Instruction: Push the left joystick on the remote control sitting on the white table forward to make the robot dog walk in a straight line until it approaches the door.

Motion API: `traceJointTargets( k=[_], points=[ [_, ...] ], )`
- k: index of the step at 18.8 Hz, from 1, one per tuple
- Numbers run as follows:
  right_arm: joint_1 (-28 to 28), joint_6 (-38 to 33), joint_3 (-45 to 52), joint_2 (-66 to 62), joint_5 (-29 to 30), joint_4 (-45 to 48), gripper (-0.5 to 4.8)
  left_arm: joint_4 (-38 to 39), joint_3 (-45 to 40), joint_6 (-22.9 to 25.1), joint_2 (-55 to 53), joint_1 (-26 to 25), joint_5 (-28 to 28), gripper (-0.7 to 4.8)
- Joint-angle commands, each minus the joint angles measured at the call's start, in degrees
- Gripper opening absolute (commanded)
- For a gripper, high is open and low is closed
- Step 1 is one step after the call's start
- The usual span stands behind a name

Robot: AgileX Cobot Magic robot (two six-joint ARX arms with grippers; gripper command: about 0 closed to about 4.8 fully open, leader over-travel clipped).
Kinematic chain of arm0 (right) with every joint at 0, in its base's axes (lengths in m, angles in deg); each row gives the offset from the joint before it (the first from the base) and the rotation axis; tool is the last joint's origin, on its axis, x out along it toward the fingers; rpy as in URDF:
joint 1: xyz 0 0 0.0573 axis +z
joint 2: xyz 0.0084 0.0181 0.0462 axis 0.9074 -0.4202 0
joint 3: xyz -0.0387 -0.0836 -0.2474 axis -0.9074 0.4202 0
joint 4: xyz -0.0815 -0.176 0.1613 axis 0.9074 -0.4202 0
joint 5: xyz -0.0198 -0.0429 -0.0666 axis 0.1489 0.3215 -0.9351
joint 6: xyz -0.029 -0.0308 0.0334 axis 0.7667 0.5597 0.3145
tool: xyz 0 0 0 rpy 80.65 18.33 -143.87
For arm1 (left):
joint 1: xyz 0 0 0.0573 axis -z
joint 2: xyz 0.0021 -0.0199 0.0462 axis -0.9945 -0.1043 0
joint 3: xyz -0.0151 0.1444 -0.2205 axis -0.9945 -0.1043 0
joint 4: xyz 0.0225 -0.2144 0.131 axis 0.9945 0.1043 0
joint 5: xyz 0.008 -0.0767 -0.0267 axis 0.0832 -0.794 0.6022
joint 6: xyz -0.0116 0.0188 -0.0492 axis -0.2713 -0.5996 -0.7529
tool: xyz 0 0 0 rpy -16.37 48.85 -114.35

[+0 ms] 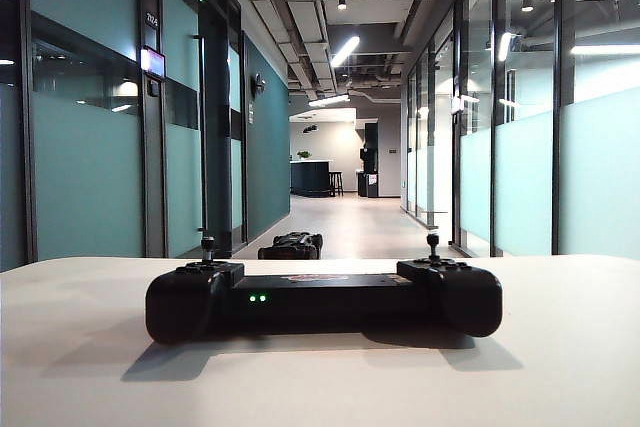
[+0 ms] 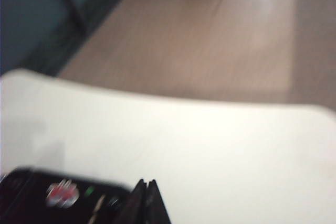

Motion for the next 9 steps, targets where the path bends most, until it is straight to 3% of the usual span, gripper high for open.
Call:
traceJointTargets(
  k=[1,5,9],
  points=[
    [7.15,-4.35,-2.89,-5.66,-6.01,-3.04,-0.05,6.08,4.48,-0.13,-4.92,2.16,-0.68,-0.05],
    [12.17,-6.38,-5.40,-13.55,-6.05,-8.02,-0.05,10.64,8.72,-0.17,-10.16,2.43,-4.33,-0.05],
    [12.61,-9.42,-6.99,-19.23,-0.20,-12.55,-0.05,12.33,10.32,-0.17,-12.81,2.45,-8.07,-0.05]
  ],
)
